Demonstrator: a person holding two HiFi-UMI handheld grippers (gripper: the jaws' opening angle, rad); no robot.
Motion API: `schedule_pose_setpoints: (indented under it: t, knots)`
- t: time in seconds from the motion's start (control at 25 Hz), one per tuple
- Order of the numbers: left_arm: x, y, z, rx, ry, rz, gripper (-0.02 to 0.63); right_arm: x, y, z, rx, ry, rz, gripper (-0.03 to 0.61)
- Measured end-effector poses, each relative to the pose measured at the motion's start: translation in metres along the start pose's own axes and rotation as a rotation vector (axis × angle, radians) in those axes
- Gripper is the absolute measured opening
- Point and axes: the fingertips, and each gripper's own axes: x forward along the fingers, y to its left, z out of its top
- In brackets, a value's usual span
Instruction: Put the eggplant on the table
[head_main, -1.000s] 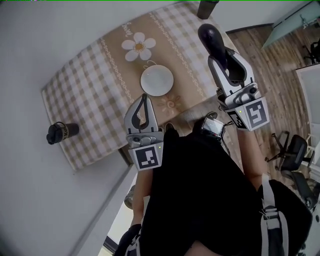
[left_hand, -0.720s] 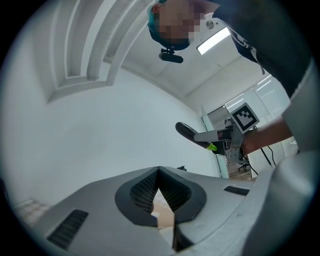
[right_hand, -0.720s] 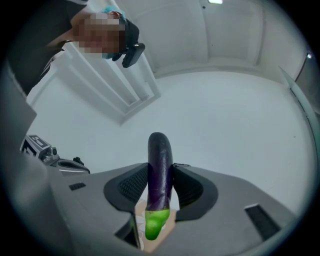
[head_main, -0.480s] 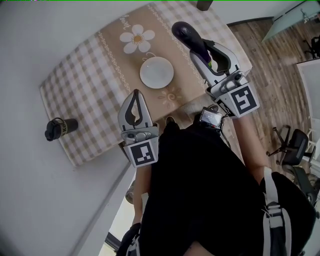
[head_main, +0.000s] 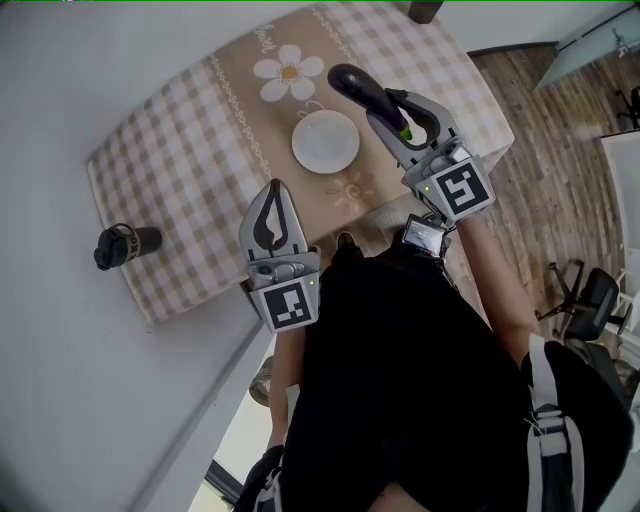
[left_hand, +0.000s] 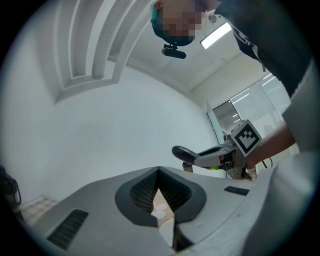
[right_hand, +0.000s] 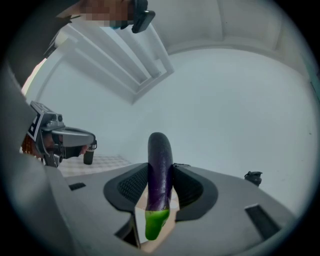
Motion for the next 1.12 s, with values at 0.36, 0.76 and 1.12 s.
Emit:
schedule_pose_setpoints:
  t: [0.36, 0.76, 1.12]
  knots:
    - [-0.004, 0.002, -0.005, -0.020, 0.002, 0.021, 0.000, 0.021, 0.020, -0.049, -0.023, 0.109, 0.073, 0.166]
    - [-0.009, 0.010, -0.011, -0.036, 0.015, 0.041, 0.000, 0.048, 0.034, -0.098, -0.004, 0.217, 0.124, 0.166]
    - [-0.012, 0.010, -0.015, -0.046, 0.034, 0.044, 0.000, 0.066, 0.050, -0.136, -0.005, 0.300, 0.170, 0.166]
